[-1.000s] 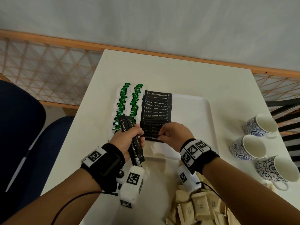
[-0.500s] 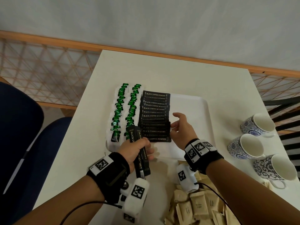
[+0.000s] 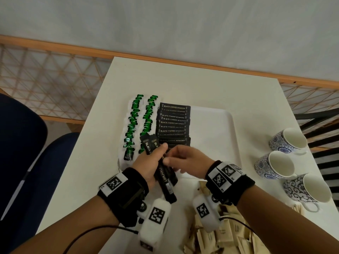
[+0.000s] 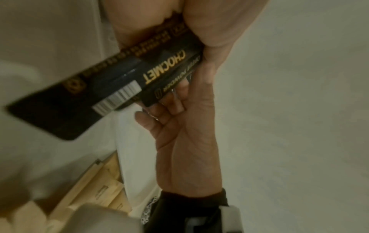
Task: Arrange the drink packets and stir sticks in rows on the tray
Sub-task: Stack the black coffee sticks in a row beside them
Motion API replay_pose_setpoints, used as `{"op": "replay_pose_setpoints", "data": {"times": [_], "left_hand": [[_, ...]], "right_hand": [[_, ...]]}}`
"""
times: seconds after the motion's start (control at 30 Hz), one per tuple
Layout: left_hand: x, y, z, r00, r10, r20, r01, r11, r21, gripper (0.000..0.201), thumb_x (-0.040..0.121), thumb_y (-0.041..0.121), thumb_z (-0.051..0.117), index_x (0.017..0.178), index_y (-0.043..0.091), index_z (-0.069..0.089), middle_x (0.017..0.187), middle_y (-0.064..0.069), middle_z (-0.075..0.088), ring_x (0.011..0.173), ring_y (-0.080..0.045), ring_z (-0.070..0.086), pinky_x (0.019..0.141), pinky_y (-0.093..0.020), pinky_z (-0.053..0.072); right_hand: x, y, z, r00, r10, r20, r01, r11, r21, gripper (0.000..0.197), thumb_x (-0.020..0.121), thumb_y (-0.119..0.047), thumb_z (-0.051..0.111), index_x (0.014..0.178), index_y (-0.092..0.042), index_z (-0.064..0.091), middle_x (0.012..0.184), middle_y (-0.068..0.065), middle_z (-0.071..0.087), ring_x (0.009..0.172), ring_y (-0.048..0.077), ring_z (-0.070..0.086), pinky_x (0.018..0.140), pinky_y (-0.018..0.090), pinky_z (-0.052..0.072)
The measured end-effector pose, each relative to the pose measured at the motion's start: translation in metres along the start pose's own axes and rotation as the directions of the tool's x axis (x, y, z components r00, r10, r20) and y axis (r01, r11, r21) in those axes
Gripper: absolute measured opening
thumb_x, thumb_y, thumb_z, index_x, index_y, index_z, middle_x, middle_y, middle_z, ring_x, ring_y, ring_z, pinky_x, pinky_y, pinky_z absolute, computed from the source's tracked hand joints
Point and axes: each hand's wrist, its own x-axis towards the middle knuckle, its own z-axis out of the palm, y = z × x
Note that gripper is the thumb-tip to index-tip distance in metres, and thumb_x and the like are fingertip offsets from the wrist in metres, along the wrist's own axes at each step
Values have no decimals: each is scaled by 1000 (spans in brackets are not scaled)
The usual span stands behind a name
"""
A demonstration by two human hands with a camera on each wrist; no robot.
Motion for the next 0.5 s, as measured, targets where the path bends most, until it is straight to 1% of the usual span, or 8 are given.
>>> {"op": "replay_pose_setpoints", "data": {"times": [0.07,0.1,0.17,0.2,0.27,0.33,0.43,0.5], "left_hand": [[0,4,4,1000,13,-1,-13,1000,-9,25,93,30,58,97,7,66,86,-12,72,81,-27,70,68,-38,56],[-1,5,4,1000,14,0,-14,1000,-14,24,92,31,58,94,9,66,85,-11,73,81,-26,70,67,-37,56],[-4,7,6,1000,7,13,-7,999,-33,23,94,29,57,96,8,67,88,-12,74,81,-26,71,63,-38,58],[-6,7,5,999,0,34,2,999,-40,23,95,26,55,102,6,66,96,-15,73,85,-28,71,66,-42,59],[-10,7,3,998,-21,65,23,999,-36,27,96,20,53,115,5,63,111,-21,68,97,-33,68,82,-52,55],[-10,6,0,998,-35,54,38,999,-38,29,96,18,52,120,5,61,115,-21,66,104,-36,65,89,-53,52],[-10,7,-4,1000,-15,26,17,999,-47,21,97,17,50,111,8,63,102,-15,69,90,-28,68,75,-40,56],[-9,6,-4,1000,2,23,-1,999,-37,18,97,17,50,102,9,65,93,-10,68,78,-22,68,66,-34,55]], "right_hand": [[1,-1,7,998,-1,61,2,1000,-17,43,67,-57,71,97,-27,62,97,2,70,85,14,65,78,34,54],[2,-1,9,997,-14,74,14,1000,-5,44,66,-57,70,100,-28,63,100,2,71,91,16,67,84,38,54],[3,-2,10,996,-31,86,27,998,55,36,74,-45,72,104,-26,66,103,4,72,95,22,69,87,46,55],[2,-3,8,996,-31,78,24,997,80,30,79,-38,72,105,-23,68,101,5,72,93,25,69,85,47,55],[2,-4,3,999,-25,32,20,990,136,19,87,-27,68,103,-17,69,95,5,73,86,23,71,76,42,58],[0,-5,1,1000,-14,-11,16,977,213,11,91,-19,62,100,-16,69,86,2,72,76,18,70,63,32,58],[1,-5,1,998,5,-67,11,971,239,14,97,-17,52,95,-16,65,74,1,62,59,13,60,52,23,49],[1,-3,-1,995,29,-92,-7,971,237,18,100,-18,46,99,-13,64,68,0,54,52,11,51,48,22,41]]}}
